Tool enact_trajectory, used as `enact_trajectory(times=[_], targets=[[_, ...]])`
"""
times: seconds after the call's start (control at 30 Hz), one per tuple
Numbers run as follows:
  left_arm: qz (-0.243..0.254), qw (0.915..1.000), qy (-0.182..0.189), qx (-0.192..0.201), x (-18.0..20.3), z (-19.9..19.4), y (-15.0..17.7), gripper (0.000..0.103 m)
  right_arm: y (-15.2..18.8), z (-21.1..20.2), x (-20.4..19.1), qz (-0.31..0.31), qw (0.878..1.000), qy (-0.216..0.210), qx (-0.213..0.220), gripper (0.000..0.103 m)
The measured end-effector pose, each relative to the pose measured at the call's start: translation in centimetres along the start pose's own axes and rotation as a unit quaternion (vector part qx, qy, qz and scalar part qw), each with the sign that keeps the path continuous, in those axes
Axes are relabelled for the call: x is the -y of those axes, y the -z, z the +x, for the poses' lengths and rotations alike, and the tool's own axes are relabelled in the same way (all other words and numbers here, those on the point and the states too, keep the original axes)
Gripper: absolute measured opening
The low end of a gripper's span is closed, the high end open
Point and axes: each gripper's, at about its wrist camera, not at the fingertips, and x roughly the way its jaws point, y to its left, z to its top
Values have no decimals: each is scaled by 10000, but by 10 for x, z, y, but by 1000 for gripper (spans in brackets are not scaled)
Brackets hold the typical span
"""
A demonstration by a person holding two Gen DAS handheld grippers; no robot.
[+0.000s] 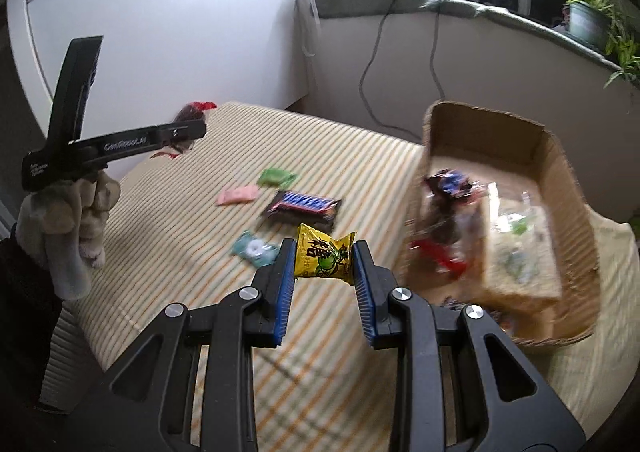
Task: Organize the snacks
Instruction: 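Carry both snacks over the box and open both tools to release them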
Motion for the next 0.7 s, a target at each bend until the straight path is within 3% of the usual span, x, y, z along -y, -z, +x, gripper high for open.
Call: enact_trajectory(times=[0.37,0.7], targets=[[298,9989,375,2,57,26,-24,31,-18,-15,59,261,9988,353,202,29],[653,9954,695,-118,109,61,-42,31,-29,-5,104,495,9968,594,205,29]])
